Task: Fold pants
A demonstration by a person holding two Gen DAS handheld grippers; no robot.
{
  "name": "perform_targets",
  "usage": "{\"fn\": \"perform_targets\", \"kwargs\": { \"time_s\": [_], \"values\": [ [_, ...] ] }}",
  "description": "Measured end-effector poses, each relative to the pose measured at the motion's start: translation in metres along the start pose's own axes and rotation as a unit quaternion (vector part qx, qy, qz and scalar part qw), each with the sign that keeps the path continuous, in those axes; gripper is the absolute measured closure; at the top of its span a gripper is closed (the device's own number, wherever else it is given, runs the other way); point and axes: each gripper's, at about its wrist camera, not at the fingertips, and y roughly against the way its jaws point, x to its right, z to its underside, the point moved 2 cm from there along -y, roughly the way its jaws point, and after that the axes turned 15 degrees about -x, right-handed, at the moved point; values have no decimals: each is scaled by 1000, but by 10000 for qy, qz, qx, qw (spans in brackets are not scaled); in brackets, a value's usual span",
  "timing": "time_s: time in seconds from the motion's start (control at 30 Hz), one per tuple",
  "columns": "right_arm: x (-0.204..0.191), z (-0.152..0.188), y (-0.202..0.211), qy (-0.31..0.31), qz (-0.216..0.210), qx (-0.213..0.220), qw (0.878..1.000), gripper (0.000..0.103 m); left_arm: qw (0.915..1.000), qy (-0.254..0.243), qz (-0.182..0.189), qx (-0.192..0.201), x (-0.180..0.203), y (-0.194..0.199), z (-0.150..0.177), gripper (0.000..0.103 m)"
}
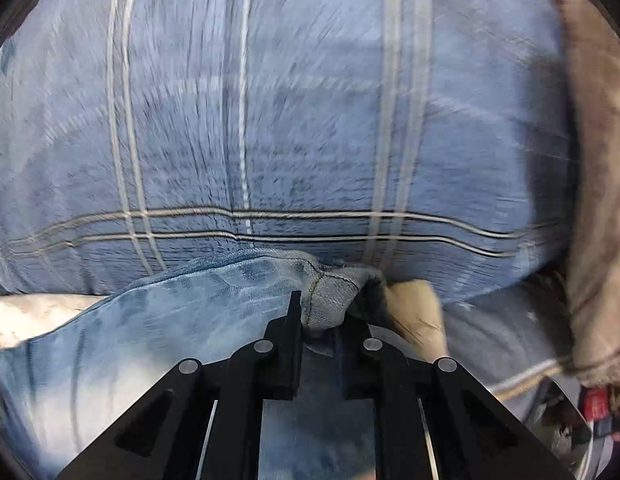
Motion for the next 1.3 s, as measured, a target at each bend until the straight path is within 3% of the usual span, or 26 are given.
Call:
{"fn": "perform_targets", "kwargs": {
  "time_s": [0.2, 0.4, 0.5, 0.6, 0.7, 0.77, 0.87, 0.93, 1.0, 1.03, 1.07, 1.13, 1.2, 1.3],
  "values": [
    [31, 50, 75, -422, -501, 464, 9968, 91, 9960, -672, -4, 595, 21, 50, 59, 84],
    [84, 155, 139, -854, -986, 750, 9886, 91, 9899, -1146, 354, 757, -5, 101, 143, 83],
    [115, 208, 145, -1179, -1086, 673, 9848, 91, 9891, -1251, 501, 586, -37, 116, 185, 82],
    [132, 273, 122, -1683, -1035, 359, 9796, 86, 9921, -1154, 457, 193, -77, 98, 216, 81],
    [146, 324, 98, -2160, -1070, -193, 9703, 80, 9941, -939, 303, -439, -108, 69, 228, 82],
    [146, 349, 96, -2378, -1176, -247, 9639, 80, 9934, -887, 473, -556, -121, 68, 232, 82],
    [135, 370, 114, -2467, -1273, -76, 9607, 69, 9902, -976, 838, -551, -130, 87, 238, 80],
    [130, 376, 128, -2473, -1401, 48, 9587, 44, 9880, -1038, 989, -570, -134, 99, 246, 78],
    [118, 380, 140, -2419, -1668, 165, 9557, 38, 9878, -1062, 1004, -540, -137, 105, 251, 70],
    [112, 381, 145, -2384, -1870, 186, 9528, 36, 9885, -1055, 986, -456, -139, 109, 254, 56],
    [101, 380, 145, -2334, -2163, 156, 9479, 34, 9886, -1045, 1019, -367, -141, 113, 255, 44],
    [80, 375, 138, -2247, -2743, -38, 9350, 28, 9874, -1045, 1161, -248, -147, 124, 261, 43],
    [61, 372, 126, -2193, -3205, -276, 9211, 28, 9860, -1114, 1217, -233, -153, 132, 274, 41],
    [30, 368, 100, -2183, -3917, -704, 8910, 28, 9874, -954, 1242, -232, -165, 131, 274, 32]
  ]
}}
